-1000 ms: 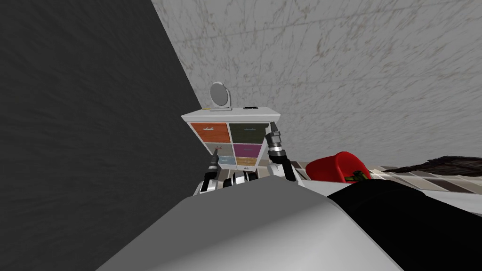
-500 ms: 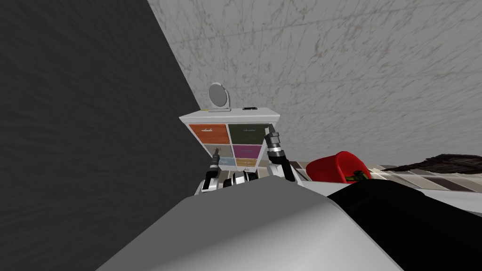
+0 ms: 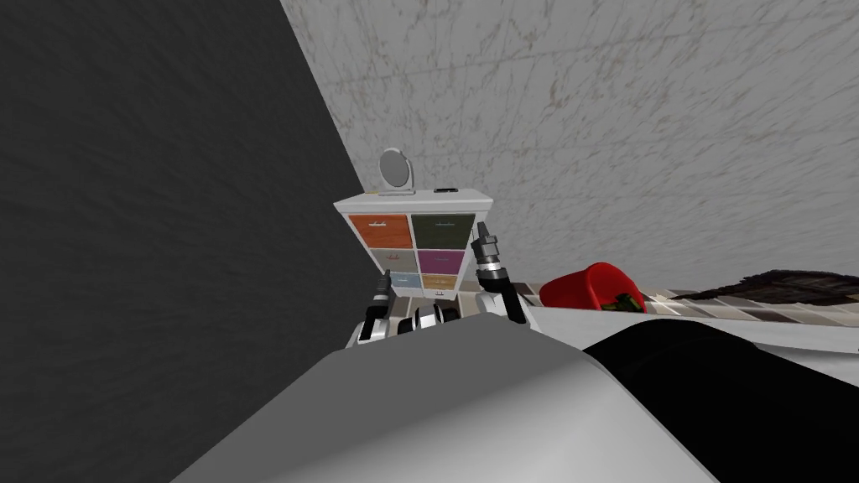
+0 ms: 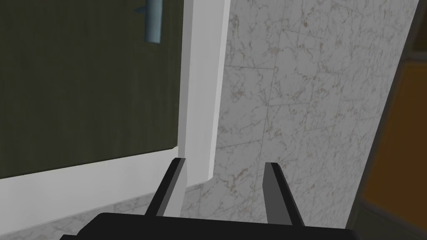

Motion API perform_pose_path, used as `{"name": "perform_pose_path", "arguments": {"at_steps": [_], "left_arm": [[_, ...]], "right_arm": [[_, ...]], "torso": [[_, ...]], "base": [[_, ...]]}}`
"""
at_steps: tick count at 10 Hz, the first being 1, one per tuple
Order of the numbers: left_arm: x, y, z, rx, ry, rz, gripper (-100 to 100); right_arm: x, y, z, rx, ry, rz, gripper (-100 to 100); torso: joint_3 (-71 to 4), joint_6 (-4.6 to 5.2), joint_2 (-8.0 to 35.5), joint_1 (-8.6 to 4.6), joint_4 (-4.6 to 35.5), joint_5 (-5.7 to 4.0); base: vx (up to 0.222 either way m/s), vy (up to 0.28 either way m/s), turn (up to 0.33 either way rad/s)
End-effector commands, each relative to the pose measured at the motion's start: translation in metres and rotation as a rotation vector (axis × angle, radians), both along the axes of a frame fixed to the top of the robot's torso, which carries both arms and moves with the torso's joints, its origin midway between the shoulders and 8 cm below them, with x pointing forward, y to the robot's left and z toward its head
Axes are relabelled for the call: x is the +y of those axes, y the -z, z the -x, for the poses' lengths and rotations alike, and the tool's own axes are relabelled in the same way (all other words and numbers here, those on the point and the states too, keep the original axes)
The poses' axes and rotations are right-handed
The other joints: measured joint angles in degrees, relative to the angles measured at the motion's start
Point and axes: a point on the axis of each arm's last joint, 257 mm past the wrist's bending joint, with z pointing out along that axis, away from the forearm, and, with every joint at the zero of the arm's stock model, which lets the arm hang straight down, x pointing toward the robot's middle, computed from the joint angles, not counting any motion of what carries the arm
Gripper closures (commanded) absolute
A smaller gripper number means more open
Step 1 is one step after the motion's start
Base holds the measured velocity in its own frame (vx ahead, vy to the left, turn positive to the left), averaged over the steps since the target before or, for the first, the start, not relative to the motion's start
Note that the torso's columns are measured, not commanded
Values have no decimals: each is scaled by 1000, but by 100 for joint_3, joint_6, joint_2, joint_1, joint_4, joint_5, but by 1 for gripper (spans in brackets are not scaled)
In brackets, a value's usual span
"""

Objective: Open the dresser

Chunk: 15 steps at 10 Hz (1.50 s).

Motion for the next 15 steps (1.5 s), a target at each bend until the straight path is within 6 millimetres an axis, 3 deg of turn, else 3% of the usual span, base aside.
{"name": "perform_pose_path", "arguments": {"at_steps": [1, 8, 9, 14, 15], "left_arm": [[4, -3, -2, -5, 2, -24, -100], [4, -11, -10, -9, -6, -31, -100], [4, -11, -10, -7, -6, -31, 100], [3, -15, -4, -9, 2, -32, 100], [4, -11, -7, 3, 0, -38, -100]], "right_arm": [[0, 0, 0, 0, 0, 0, 0], [1, 5, -1, 12, -4, -1, 0], [2, 7, -1, 17, -4, -1, 0], [1, 7, -1, 18, -4, -2, 0], [1, 7, -1, 18, -4, -2, 0]], "torso": [[-22, 0, -37, -4, -10, -1], [-23, 0, -27, 1, -2, 4], [-27, -6, -27, 1, -1, 8], [10, 0, 17, -6, 5, -2], [-18, 1, -31, -6, -7, -2]], "base": [[64, -44, -14], [98, -68, -7], [-8, 3, -6], [-155, 35, 17], [67, -16, -47]]}}
